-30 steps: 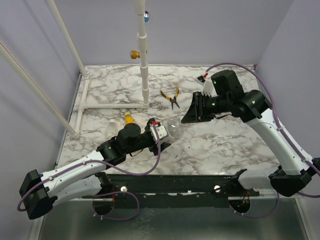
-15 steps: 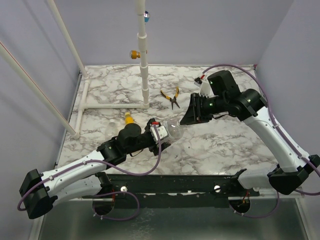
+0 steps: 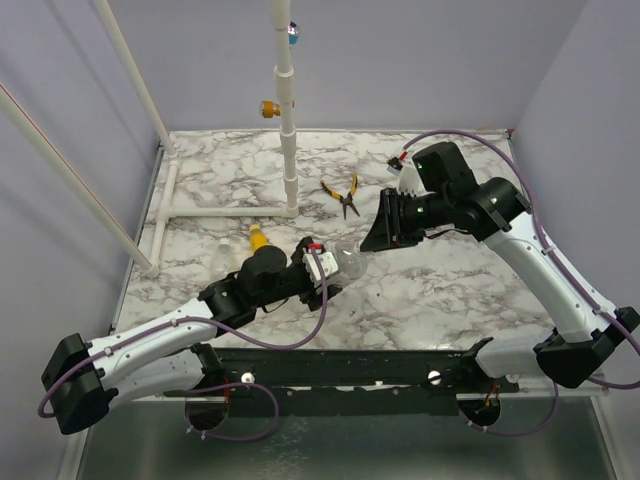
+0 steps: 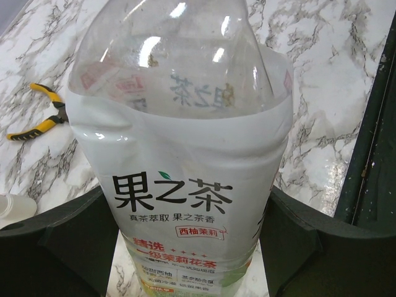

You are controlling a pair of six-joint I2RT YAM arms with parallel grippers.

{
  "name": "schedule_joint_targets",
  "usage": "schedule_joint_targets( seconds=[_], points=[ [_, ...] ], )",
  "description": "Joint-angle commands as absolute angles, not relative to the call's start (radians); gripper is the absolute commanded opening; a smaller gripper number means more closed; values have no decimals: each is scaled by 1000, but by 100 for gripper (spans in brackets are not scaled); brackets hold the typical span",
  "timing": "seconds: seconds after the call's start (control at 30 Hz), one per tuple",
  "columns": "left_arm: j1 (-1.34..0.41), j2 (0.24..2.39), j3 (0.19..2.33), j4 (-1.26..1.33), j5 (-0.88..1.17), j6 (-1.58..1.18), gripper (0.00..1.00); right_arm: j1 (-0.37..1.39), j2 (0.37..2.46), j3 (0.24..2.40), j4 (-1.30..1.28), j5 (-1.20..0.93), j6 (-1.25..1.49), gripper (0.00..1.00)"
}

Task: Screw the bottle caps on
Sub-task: Screw the bottle cap onto the plastic bottle.

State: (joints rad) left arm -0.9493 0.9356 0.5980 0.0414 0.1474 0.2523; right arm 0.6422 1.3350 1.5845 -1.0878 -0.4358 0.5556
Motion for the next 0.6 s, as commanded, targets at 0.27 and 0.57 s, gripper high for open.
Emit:
schedule_joint_targets(
  seconds=[0.27, 0.57],
  points=[
    [-960, 982, 672, 121, 147, 317, 0, 660, 1370, 1601, -1126, -447, 522, 16],
    [-960, 1006, 701, 104, 198, 308, 0, 688, 1387, 1614, -1151, -399, 500, 15]
  ],
)
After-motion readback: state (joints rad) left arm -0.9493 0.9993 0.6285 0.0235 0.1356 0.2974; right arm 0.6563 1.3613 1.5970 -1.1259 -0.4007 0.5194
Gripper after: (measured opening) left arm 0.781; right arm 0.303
